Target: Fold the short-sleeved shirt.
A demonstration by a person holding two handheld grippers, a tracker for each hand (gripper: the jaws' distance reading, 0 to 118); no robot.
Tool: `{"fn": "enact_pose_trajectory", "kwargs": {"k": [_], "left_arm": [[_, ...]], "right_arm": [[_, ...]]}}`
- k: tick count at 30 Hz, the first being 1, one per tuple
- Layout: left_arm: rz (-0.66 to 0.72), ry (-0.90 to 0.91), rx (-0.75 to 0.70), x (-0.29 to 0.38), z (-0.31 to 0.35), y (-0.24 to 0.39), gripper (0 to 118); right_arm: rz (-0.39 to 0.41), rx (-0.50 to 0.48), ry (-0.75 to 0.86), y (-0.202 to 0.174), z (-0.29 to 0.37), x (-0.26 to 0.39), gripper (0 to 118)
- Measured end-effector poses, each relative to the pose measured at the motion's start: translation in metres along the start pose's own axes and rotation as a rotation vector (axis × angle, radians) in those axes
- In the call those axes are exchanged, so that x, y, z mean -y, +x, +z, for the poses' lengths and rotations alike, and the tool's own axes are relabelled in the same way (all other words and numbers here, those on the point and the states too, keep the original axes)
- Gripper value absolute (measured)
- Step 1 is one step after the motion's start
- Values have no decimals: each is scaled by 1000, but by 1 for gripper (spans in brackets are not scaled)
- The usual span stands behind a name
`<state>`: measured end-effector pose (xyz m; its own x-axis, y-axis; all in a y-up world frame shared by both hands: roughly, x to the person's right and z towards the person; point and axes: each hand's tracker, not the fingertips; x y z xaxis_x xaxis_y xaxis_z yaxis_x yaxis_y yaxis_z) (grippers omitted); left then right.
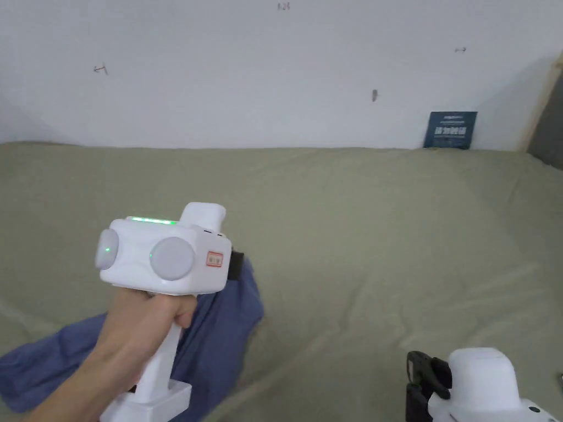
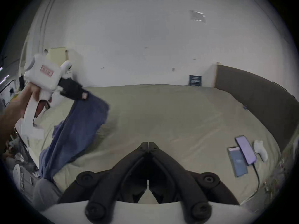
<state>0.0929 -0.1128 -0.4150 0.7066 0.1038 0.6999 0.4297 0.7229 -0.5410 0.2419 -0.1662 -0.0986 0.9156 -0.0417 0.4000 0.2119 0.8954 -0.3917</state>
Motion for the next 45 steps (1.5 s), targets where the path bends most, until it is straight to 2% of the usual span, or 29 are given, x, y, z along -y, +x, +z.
{"fn": "enact_pose_trajectory", "kwargs": {"k": [2,4,6,11,13,14,15,16,17,18,19,23,26,27,28,29,31,38,41,45], "left_arm": [[-51,-5,101,-22,-25,48,0],[-108,5,120,-38,-54,93,0],[-98,-50,191,-44,-90,124,0],[-156,-181,121,-19,-179,157,0],[-125,-199,114,-8,-198,154,2],[-91,-207,112,-3,-203,151,11],[-90,-197,119,1,-204,148,43],[-90,-191,117,3,-204,146,102],[-90,-187,119,6,-205,142,118],[-86,-191,112,9,-206,139,112],[-73,-120,140,13,-199,137,112],[-57,-121,93,19,-161,125,111],[-46,-39,65,9,-112,103,95],[-50,28,50,11,-86,96,68],[-62,88,27,14,-54,89,0],[-13,186,-18,21,-25,83,0],[-27,210,-18,35,32,73,0],[29,424,-252,110,199,31,0],[55,507,-330,146,256,24,0],[97,549,-436,172,295,14,0]], "right_arm": [[-20,40,-8,20,5,3,1],[-51,89,-17,38,6,6,1],[-83,118,-30,54,7,9,1],[-116,176,-54,79,0,19,1],[-134,179,-62,85,-5,21,1],[-139,186,-69,87,-9,22,1],[-140,183,-74,89,-12,22,1],[-138,185,-81,89,-14,22,1],[-134,188,-81,88,-16,21,1],[-130,185,-77,87,-17,20,1],[-125,183,-75,86,-17,18,1],[-124,170,-60,77,-16,10,1],[-110,146,-33,66,-10,1,1],[-103,144,-28,60,-6,-1,1],[-97,124,-8,55,-1,-4,1],[-95,114,3,50,4,-7,1],[-96,84,39,38,16,-13,1],[-51,24,158,-1,61,-27,1],[-26,33,219,-15,83,-31,1],[13,60,269,-26,107,-34,1]]}}
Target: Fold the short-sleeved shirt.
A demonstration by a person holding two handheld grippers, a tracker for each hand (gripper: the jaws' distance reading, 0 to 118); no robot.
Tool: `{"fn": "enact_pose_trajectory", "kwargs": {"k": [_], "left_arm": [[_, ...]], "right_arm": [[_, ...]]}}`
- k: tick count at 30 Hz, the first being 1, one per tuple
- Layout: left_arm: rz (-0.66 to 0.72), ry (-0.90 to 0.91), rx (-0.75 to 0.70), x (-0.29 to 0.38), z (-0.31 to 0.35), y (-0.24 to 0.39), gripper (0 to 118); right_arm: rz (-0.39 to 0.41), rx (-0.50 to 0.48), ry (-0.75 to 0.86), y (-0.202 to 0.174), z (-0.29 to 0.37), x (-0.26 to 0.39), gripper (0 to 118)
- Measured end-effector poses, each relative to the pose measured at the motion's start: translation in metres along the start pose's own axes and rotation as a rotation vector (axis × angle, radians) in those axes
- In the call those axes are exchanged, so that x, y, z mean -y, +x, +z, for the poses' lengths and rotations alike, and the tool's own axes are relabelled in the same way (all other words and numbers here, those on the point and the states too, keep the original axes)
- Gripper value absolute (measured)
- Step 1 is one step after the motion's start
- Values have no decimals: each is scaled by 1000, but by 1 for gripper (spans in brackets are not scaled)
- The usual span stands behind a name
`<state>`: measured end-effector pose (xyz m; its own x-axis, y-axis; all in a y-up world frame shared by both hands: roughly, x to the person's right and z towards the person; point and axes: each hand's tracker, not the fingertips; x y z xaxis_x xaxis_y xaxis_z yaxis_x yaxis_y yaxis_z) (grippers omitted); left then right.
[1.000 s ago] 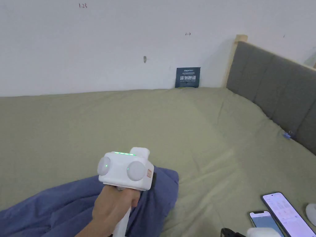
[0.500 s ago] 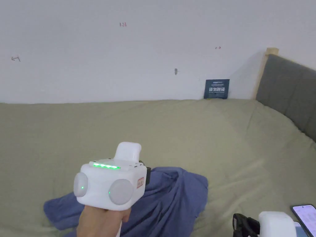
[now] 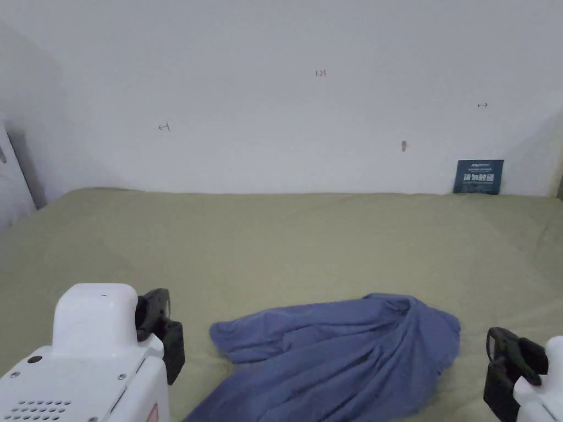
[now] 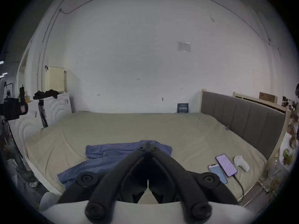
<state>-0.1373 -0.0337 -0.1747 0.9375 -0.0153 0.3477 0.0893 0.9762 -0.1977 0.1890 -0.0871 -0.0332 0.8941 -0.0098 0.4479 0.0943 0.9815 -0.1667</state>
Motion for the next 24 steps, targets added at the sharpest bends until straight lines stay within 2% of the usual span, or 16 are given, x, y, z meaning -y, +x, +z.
{"fn": "enact_pose_trajectory", "kwargs": {"k": [8,11,15,18,19,20,21,22,23,24], "left_arm": [[38,-5,-26,6,0,-21,0],[49,-58,-26,14,-11,-26,0],[46,-274,1,46,-52,-43,0],[40,-524,33,92,-105,-62,0],[48,-595,58,110,-120,-67,3],[73,-653,62,125,-133,-73,16],[95,-697,61,137,-144,-76,48],[81,-742,57,149,-157,-80,102],[94,-778,41,160,-165,-80,118],[85,-804,60,170,-174,-80,117]], "right_arm": [[15,-14,22,-8,9,-6,1],[-1,-29,9,-9,5,-3,1],[8,-35,-19,-9,-3,6,1],[-6,-46,-55,-6,-10,16,1],[-9,-47,-72,-6,-14,20,1],[-9,-51,-96,-6,-16,25,1],[-7,-52,-111,-6,-19,28,1],[-5,-50,-123,-6,-21,31,1],[-2,-49,-137,-6,-23,34,1],[-1,-49,-147,-6,-25,36,1]]}}
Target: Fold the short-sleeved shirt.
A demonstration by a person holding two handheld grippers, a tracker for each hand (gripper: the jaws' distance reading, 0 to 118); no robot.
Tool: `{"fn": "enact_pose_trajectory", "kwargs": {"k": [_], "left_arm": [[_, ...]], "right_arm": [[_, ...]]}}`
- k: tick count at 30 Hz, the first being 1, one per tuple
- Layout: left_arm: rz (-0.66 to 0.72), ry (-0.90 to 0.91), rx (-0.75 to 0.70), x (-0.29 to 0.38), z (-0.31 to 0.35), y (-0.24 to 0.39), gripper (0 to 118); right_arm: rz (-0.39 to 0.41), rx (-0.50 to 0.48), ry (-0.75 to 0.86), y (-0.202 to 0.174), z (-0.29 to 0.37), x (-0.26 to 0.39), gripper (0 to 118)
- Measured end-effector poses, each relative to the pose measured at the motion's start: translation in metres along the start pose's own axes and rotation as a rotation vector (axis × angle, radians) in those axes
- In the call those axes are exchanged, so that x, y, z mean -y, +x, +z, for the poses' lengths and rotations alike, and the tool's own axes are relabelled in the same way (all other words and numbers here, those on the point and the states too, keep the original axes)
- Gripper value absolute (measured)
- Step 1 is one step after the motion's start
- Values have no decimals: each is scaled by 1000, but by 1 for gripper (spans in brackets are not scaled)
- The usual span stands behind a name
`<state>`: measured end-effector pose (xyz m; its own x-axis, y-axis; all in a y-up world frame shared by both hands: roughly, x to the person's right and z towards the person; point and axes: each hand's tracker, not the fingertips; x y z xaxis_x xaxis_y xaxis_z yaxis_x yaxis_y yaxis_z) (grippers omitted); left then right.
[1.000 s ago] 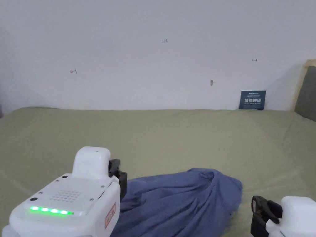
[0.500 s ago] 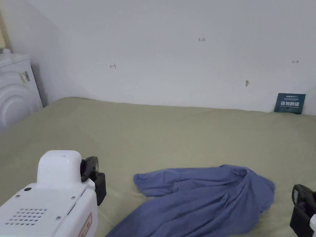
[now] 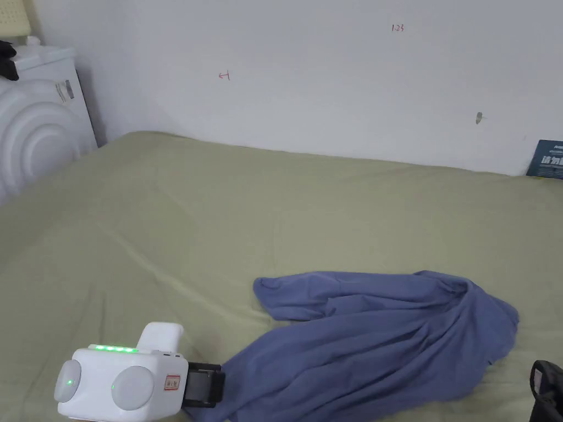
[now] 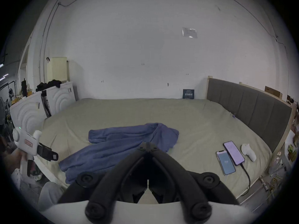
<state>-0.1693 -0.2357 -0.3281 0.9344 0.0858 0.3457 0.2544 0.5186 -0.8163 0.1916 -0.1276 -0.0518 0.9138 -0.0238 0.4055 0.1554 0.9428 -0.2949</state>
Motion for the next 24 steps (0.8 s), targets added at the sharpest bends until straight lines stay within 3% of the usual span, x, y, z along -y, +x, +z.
{"fn": "enact_pose_trajectory", "kwargs": {"k": [4,7,8,9,10,11,14,18,24], "left_arm": [[-12,-46,-48,7,-30,13,113],[-92,-62,-100,5,-51,24,89],[-93,-65,-88,6,-54,27,86],[-86,-63,-65,7,-52,28,72],[-75,-58,-79,5,-45,29,33],[-90,-36,-8,4,-39,28,3],[-117,-44,26,4,-33,30,4],[-106,-33,29,-1,-39,26,4],[-54,-23,54,0,-41,22,4]], "right_arm": [[-9,5,-43,1,-11,6,1],[-9,6,-79,2,-22,11,1],[-4,8,-90,3,-25,12,1],[-1,8,-100,5,-28,13,1],[-4,11,-122,8,-33,13,1],[-4,50,-174,11,-38,12,1],[-28,54,-218,27,-57,4,1],[28,86,-239,55,-101,-7,1],[35,59,-356,112,-224,-23,4]]}}
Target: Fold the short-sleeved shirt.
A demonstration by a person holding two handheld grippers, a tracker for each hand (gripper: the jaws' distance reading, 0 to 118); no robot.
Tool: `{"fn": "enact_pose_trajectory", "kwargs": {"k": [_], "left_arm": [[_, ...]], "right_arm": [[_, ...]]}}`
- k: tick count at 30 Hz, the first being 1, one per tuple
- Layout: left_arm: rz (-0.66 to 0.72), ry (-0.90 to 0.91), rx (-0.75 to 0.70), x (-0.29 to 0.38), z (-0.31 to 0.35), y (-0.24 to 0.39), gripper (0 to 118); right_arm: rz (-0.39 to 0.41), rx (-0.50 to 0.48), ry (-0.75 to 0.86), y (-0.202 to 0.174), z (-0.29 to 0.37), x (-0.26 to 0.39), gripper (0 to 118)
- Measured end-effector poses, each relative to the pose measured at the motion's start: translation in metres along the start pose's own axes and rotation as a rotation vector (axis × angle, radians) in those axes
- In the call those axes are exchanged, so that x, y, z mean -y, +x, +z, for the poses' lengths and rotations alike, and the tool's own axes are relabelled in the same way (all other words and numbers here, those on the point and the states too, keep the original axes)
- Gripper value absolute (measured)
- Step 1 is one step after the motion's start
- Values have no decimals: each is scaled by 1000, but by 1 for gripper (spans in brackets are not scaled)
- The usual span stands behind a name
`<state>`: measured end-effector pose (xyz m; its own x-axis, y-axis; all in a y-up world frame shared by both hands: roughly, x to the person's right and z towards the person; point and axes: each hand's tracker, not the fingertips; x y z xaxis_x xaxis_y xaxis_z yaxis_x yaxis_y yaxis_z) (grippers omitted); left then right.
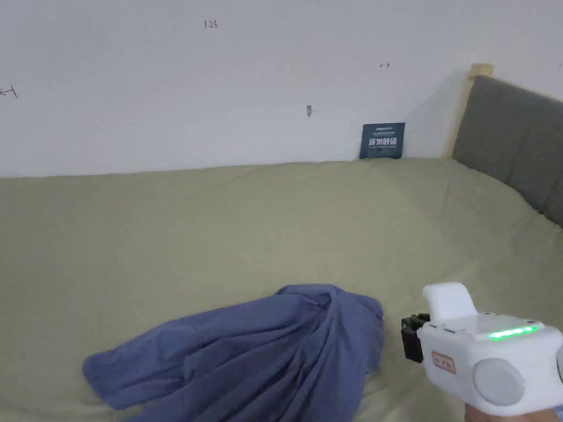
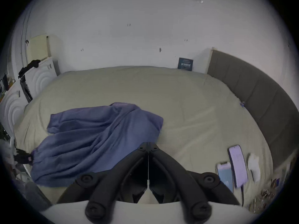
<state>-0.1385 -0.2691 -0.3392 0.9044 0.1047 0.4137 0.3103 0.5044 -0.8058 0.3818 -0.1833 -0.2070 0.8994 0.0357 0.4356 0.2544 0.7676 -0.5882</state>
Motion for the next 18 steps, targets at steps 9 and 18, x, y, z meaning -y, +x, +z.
{"fn": "enact_pose_trajectory", "kwargs": {"k": [9,18], "left_arm": [[2,-38,7,-7,-4,2,4],[12,-39,-18,-5,-10,7,4]], "right_arm": [[84,5,-267,38,-174,-57,110],[238,53,-310,10,-203,-45,67]]}}
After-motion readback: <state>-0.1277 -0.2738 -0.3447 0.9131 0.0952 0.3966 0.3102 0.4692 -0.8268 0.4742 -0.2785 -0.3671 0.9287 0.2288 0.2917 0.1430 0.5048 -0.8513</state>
